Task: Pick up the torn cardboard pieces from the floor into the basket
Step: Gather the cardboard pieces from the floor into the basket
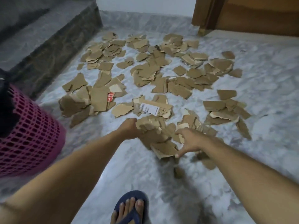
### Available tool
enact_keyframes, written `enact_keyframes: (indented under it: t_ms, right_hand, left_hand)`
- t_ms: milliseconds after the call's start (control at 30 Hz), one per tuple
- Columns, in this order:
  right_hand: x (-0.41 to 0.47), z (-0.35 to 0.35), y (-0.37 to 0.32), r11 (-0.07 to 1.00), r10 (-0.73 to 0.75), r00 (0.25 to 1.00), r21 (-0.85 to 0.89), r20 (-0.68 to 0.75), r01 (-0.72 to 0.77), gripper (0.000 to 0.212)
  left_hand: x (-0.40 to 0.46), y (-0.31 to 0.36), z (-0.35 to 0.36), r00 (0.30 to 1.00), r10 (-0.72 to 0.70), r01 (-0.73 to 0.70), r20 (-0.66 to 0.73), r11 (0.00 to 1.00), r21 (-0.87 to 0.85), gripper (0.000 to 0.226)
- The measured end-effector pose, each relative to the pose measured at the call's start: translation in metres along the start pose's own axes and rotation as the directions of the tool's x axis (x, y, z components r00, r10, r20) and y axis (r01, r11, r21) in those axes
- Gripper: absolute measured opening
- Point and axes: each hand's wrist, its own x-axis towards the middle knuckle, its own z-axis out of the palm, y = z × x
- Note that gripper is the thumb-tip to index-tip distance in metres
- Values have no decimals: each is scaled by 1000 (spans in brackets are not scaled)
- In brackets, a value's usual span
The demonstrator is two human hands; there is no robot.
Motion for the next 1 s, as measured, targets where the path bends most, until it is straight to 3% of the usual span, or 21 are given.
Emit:
enact_keyframes:
  t_ms: [100, 167, 233, 333, 433, 533, 633, 700, 800, 833, 900, 1000]
  right_hand:
    - [11, 35, -7, 961, -196, 979, -209, -54, 181, 114]
    - [17, 48, -14, 923, -292, 949, -296, -123, 246, 82]
    - [23, 52, -14, 923, -323, 928, -277, -187, 265, 49]
    - [31, 44, -6, 972, -233, 929, -96, -288, 214, 36]
    - [37, 25, 8, 993, -26, 954, 101, -299, 59, 33]
    - [42, 12, 29, 951, 144, 959, 300, -243, -66, 44]
    - [52, 9, 50, 927, 286, 925, 316, -249, -201, 52]
    - [59, 10, 60, 913, 345, 894, 325, -287, -248, 53]
    - [62, 7, 67, 865, 462, 803, 393, -378, -312, 48]
    - [62, 4, 67, 836, 498, 784, 446, -371, -320, 55]
    - [63, -1, 68, 784, 529, 802, 521, -276, -338, 92]
    - [71, -3, 73, 770, 473, 876, 529, -97, -357, 139]
  left_hand:
    - [32, 5, 27, 994, -100, 96, -43, 992, -87, 60]
    - [51, 10, 43, 967, -243, 223, -78, 953, -207, 69]
    - [65, 16, 56, 925, -344, 304, -159, 924, -230, 68]
    - [84, 18, 70, 869, -420, 351, -261, 896, -272, 59]
    - [92, 16, 70, 881, -434, 383, -188, 888, -257, 71]
    - [94, 16, 65, 914, -394, 355, -97, 893, -275, 86]
    - [100, 14, 61, 946, -316, 277, -70, 902, -332, 99]
    - [105, 15, 61, 944, -298, 242, -139, 915, -323, 99]
    - [109, 25, 57, 921, -203, 157, -333, 974, -162, 94]
    - [110, 29, 53, 931, -109, 76, -349, 991, -107, 98]
    - [113, 35, 43, 953, 110, -97, -284, 994, 58, 117]
    - [124, 38, 35, 946, 324, -300, -25, 899, 319, 144]
